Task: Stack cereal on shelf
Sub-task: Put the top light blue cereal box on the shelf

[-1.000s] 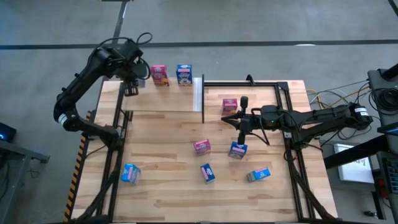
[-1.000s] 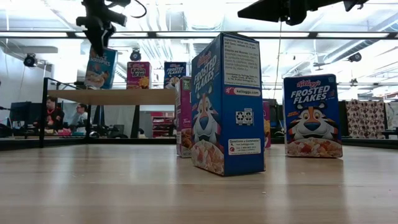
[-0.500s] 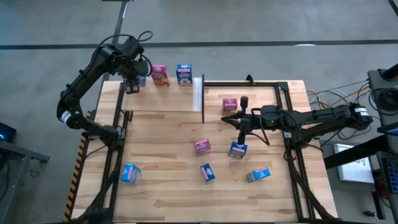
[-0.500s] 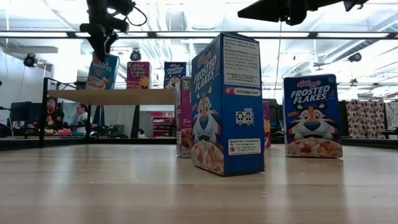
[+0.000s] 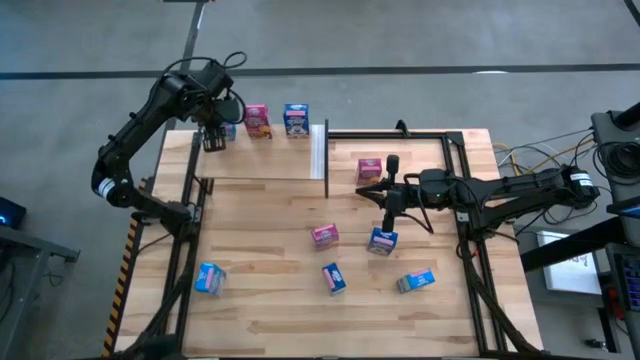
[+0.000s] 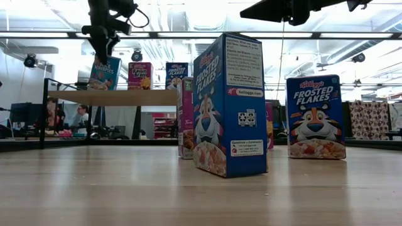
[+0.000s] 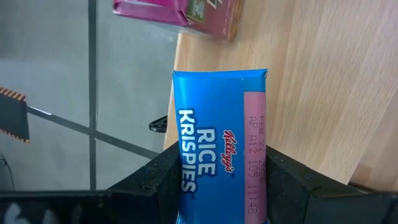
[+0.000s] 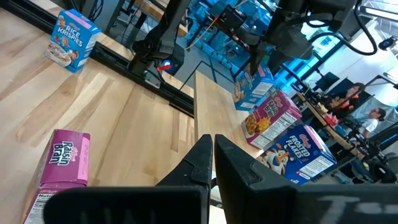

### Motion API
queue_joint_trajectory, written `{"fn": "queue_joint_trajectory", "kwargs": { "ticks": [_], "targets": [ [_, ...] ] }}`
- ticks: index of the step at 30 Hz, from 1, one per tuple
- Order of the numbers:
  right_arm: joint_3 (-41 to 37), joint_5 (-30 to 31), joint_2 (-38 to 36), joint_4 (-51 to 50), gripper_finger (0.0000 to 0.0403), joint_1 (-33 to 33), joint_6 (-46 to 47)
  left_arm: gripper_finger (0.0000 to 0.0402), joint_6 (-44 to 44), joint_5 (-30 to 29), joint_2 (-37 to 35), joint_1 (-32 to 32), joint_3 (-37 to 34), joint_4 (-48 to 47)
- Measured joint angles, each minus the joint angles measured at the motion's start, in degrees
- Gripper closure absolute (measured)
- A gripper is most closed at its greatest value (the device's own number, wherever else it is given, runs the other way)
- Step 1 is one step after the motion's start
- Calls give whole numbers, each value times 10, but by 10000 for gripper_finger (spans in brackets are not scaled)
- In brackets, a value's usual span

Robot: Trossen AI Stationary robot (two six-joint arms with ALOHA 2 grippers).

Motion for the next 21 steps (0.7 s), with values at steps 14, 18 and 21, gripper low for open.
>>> {"fn": "queue_joint_trajectory", "kwargs": {
  "ticks": [14,18,21],
  "targets": [
    [0,0,0,0,394,0,0,233,6,-3,-3,0,-23,15],
    [0,0,0,0,394,0,0,215,5,-22,-3,0,-23,16],
    [0,0,0,0,394,0,0,204,5,-33,-3,0,-23,16]
  ]
}}
